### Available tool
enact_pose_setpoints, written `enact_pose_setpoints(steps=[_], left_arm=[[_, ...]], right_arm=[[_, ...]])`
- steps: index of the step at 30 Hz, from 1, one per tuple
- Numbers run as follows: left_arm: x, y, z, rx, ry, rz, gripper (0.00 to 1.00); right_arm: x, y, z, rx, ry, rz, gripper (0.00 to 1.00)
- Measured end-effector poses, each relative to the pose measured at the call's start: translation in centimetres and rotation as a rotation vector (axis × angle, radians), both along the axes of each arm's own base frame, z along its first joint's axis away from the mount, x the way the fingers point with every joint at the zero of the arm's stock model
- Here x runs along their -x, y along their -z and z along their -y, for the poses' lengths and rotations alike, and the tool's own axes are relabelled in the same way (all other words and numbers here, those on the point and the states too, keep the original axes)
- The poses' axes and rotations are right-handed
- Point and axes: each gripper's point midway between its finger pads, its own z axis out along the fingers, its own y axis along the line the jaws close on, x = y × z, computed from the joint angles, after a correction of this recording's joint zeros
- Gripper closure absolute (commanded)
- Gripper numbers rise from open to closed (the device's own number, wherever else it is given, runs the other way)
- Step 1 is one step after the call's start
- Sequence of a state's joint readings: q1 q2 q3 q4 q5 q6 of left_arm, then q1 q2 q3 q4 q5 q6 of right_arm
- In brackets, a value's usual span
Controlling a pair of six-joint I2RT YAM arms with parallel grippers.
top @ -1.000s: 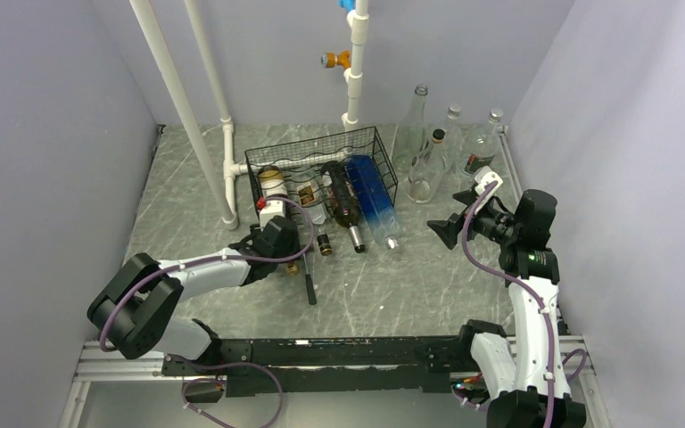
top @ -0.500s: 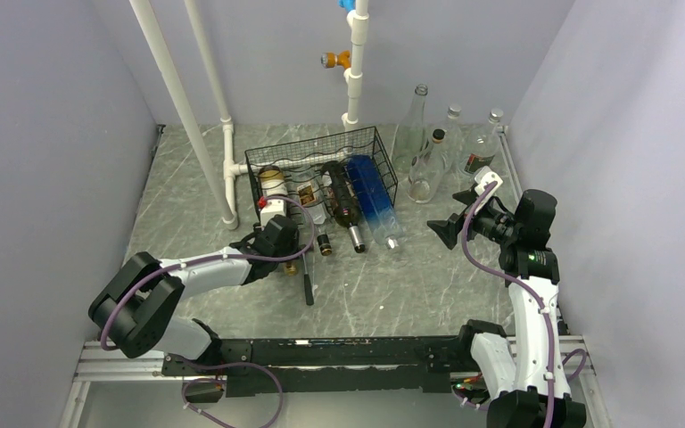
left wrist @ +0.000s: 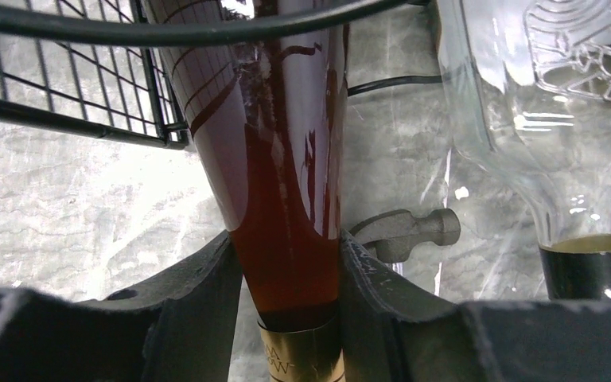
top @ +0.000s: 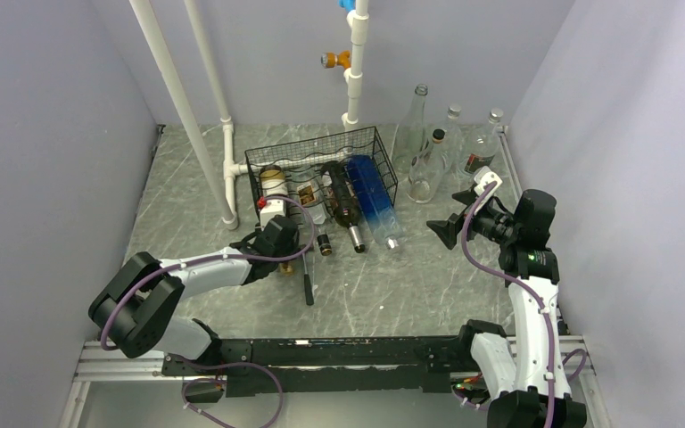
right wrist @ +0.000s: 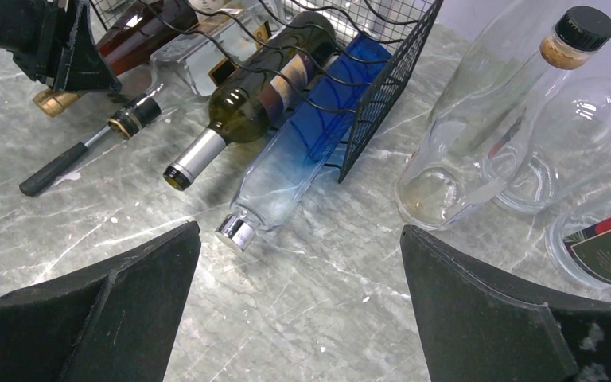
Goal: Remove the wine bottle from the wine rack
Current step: Pick up the wine bottle from the wine rack.
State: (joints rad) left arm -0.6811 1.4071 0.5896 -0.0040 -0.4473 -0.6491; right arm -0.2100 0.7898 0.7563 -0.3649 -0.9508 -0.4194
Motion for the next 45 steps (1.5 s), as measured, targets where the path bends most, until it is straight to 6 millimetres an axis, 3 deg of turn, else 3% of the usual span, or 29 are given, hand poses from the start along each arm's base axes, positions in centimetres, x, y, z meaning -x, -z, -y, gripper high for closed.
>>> enact_pose_setpoints(steps=[10,26,45], left_arm=[[0.1,-0.3,-0.3,0.014,-0.02,0.008,1.0],[3.0,-1.5,-0.9,0.085,0.02,0.054,1.0],[7.4,-1.6,0.2,0.12,0.028,0.046,1.0]], right_arm=[[0.0,0.0,0.0,0.0,-0.001,0.0,0.0],[0.0,0.0,0.0,0.001,-0.001,0.002,0.0],[0.1,-0.2,-0.1,0.004,-0.001,0.01,0.0]])
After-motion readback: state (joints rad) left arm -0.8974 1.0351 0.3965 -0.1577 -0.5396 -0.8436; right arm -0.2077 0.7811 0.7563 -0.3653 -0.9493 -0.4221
